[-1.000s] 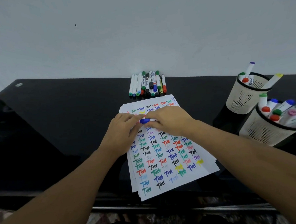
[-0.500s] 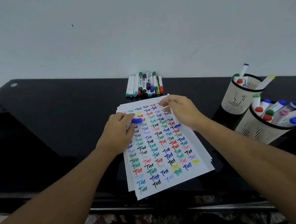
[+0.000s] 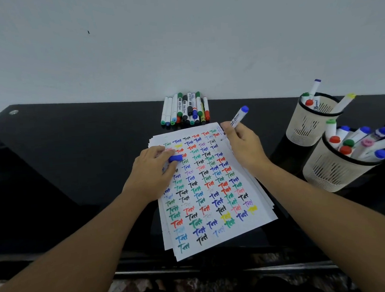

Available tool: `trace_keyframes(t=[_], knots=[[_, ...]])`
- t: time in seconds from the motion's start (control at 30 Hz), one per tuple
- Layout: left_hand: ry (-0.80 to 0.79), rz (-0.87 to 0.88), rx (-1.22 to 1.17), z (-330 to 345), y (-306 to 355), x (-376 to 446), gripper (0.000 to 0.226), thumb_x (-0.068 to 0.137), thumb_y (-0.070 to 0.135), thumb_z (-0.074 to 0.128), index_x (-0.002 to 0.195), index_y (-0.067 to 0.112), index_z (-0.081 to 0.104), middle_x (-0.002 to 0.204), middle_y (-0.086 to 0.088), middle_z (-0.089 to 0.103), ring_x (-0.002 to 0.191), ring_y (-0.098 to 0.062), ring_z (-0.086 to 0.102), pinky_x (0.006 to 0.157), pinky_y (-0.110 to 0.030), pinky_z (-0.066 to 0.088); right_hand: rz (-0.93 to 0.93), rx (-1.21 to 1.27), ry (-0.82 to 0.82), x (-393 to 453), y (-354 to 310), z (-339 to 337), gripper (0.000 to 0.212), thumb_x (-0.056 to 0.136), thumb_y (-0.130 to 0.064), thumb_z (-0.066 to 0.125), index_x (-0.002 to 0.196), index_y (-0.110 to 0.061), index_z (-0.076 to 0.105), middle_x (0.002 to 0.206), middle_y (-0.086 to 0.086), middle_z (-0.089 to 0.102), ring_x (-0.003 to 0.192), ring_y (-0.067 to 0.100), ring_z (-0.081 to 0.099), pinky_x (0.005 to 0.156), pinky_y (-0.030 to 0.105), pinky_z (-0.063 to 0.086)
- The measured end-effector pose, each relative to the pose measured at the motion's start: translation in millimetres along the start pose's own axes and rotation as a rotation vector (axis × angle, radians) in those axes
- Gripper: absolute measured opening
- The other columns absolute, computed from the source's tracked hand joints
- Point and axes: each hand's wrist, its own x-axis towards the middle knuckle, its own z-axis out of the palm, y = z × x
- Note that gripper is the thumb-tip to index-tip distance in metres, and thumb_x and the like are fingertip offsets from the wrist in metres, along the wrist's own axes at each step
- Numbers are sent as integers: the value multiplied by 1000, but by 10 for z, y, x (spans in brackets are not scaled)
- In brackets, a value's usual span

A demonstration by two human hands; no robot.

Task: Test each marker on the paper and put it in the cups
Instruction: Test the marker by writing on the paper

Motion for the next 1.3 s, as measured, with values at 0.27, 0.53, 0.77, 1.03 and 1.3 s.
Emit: trace_keyframes(t=[0.27,0.53,0.77,1.03,1.3], knots=[[8,4,7,2,-4,13,49,103,52,44,148,33,49,147,7,44,136,-14,35,114,-39,32,98,19,81,49,113,-22,12,101,-37,67,101,-25,69,94,-9,76,89,11,74,87,41,63],[3,3,23,11,-6,11,48,103,52,44,147,34,49,147,7,44,136,-15,36,114,-39,33,158,-51,19,34,72,-4,22,103,-42,62,101,-20,64,95,-3,74,86,15,75,84,44,63],[-8,-4,26,3,2,15,49,103,53,43,148,35,48,147,8,44,136,-14,35,113,-38,32,172,-109,-14,44,45,-6,24,103,-44,60,104,-21,64,96,0,74,88,20,74,86,54,62],[2,0,22,1,9,9,49,103,52,43,148,34,49,147,6,45,136,-15,35,113,-38,32,177,-140,-9,68,59,21,23,102,-44,62,103,-21,65,95,4,74,88,23,75,84,55,62],[1,2,20,9,1,13,49,102,52,43,148,34,49,147,6,45,136,-15,36,113,-39,32,194,-142,-5,77,72,13,24,104,-42,60,109,-20,65,93,0,74,84,18,75,83,50,64]])
